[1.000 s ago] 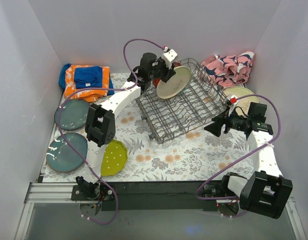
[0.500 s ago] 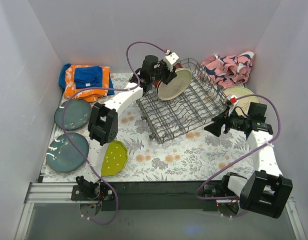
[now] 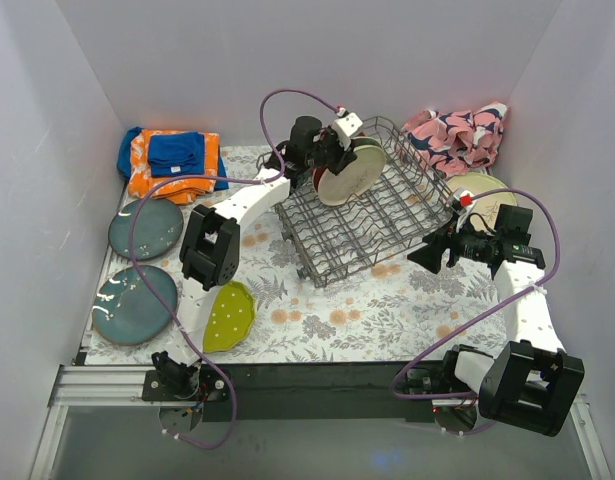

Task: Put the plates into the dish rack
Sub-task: Insert the plate into the dish rack

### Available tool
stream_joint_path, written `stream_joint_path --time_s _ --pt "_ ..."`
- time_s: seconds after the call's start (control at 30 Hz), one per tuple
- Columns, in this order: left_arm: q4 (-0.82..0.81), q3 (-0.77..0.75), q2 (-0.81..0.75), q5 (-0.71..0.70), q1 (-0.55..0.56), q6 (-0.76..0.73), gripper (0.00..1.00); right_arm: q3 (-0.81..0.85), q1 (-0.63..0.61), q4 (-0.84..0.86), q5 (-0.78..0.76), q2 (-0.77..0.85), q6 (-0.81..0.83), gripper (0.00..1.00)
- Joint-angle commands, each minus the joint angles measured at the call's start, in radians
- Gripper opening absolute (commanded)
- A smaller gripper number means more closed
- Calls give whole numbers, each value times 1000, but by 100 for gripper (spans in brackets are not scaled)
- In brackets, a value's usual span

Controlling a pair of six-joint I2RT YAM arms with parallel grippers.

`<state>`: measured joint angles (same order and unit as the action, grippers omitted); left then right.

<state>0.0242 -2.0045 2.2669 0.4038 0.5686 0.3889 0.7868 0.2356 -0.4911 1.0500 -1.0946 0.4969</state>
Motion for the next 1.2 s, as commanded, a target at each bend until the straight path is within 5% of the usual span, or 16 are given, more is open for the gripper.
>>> stream_joint_path --time_s 0.0,0.3,0.63,1.03,1.17 --pt "-118 -14 -52 -2 7 -2 7 0 7 14 22 2 2 83" --pt "-119 -10 -70 -33 17 5 36 0 5 17 21 4 3 83" --pt "-132 21 -141 -54 31 14 51 -1 5 16 18 12 5 83" --pt "-148 61 -288 -123 30 70 57 -12 5 16 15 30 15 84" --pt "-145 194 -406 -181 30 132 60 -15 7 14 34 35 28 84"
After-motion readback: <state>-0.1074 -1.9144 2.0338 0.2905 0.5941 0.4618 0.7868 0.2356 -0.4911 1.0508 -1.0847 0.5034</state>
